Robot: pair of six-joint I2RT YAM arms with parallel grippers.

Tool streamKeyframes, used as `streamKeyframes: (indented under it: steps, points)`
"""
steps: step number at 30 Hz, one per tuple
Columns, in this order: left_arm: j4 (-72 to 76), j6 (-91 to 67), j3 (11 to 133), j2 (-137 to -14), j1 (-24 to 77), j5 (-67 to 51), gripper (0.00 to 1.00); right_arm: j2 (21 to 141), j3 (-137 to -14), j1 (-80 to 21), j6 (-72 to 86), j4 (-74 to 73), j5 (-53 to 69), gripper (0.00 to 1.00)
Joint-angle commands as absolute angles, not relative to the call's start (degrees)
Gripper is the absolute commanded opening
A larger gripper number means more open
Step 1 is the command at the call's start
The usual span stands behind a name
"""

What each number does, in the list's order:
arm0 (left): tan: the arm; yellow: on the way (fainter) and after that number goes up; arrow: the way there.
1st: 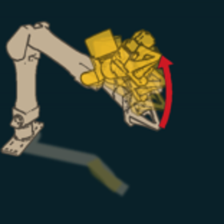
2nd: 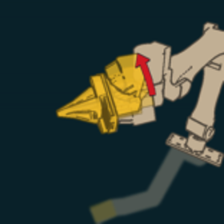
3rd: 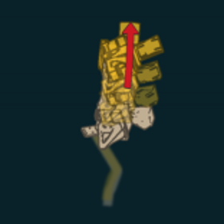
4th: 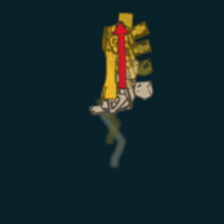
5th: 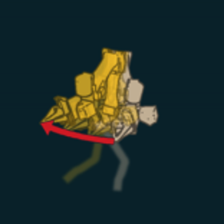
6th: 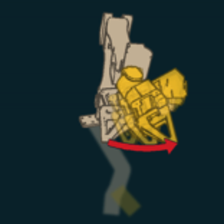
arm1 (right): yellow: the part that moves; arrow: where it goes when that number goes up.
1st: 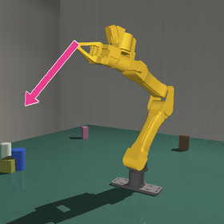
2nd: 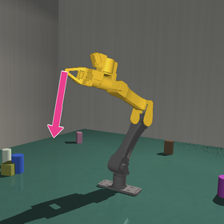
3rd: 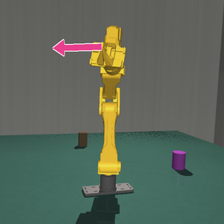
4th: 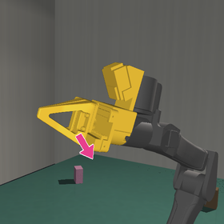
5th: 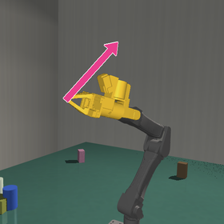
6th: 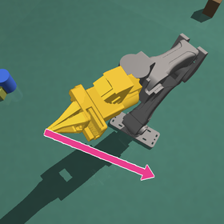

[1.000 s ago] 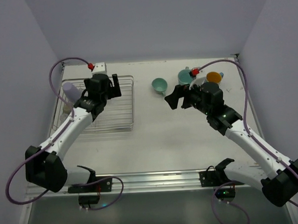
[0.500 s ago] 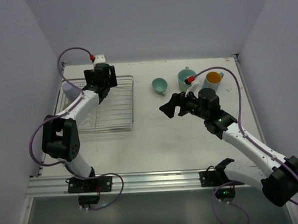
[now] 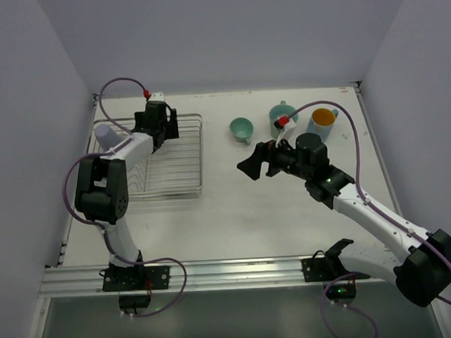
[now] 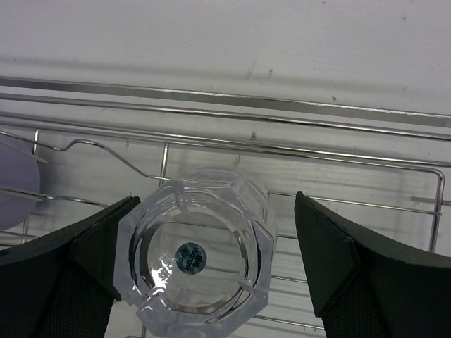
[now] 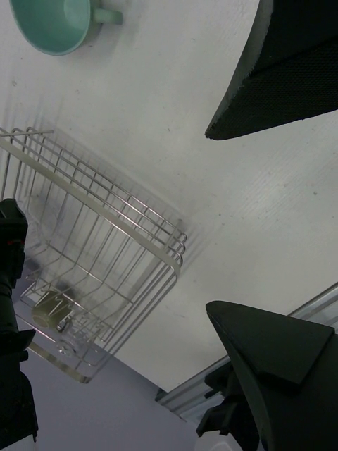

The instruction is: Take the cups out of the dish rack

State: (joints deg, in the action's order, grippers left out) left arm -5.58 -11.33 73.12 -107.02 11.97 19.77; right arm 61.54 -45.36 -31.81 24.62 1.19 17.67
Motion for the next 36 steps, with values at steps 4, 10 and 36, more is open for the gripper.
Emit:
streamKeyframes:
  steps: [4,10,36]
  points:
    - [-1.32,-11.51,74.36,-105.74,11.78,18.54,0.75,62.4,-47.2,-32.69,25.22,3.52,18.19,0.99]
    - [-3.16,-12.83,74.09,-98.55,11.86,18.11,0.46,63.63,-48.34,-34.01,27.59,4.74,17.41,0.99]
    - [28.47,-58.52,37.0,-52.38,11.95,-37.09,0.31,77.87,-52.03,-40.17,49.75,40.52,27.95,0.98]
